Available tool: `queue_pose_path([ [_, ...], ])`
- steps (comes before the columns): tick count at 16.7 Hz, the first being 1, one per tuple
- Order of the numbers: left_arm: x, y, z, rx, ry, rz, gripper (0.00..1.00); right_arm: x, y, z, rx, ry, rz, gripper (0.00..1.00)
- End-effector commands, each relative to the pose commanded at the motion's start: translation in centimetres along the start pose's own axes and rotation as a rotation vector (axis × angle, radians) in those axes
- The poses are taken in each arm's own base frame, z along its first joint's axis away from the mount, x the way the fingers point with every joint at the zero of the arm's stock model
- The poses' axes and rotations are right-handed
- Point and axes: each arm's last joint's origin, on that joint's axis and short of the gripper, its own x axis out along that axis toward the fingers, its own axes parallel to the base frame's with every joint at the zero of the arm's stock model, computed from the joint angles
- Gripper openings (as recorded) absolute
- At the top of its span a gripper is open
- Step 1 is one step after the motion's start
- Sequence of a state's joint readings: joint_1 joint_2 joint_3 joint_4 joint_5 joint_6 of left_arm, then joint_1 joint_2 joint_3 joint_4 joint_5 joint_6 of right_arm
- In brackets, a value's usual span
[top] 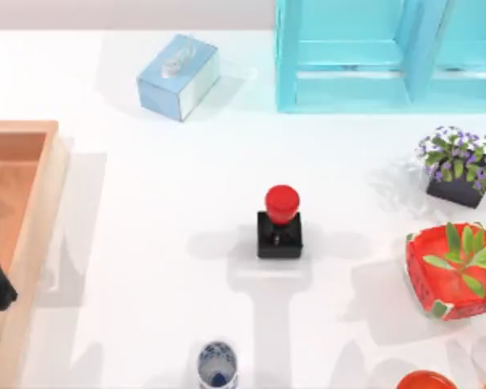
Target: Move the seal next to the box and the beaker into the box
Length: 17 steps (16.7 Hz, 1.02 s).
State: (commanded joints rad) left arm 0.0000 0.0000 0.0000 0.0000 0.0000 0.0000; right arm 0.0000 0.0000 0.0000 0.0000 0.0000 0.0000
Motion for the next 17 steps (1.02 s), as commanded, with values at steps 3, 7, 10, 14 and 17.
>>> queue_pose_path([
  [3, 0.0, 0.0, 0.2, -0.003, 0.005, -0.003, 1.0, 0.0, 0.0, 0.0, 0.0, 0.0, 0.0, 1.0],
  [7, 0.1, -0.5, 2.7, -0.039, 0.083, -0.045, 1.0, 0.0, 0.0, 0.0, 0.0, 0.0, 0.0, 1.0],
  [10, 0.9, -1.1, 6.2, -0.085, 0.198, -0.097, 1.0, 0.0, 0.0, 0.0, 0.0, 0.0, 0.0, 1.0],
  [14, 3.8, -2.9, 11.7, -0.149, 0.419, -0.168, 1.0, 0.0, 0.0, 0.0, 0.0, 0.0, 0.0, 1.0],
  [17, 7.6, -5.3, 15.4, -0.185, 0.617, -0.206, 1.0, 0.0, 0.0, 0.0, 0.0, 0.0, 0.0, 1.0],
])
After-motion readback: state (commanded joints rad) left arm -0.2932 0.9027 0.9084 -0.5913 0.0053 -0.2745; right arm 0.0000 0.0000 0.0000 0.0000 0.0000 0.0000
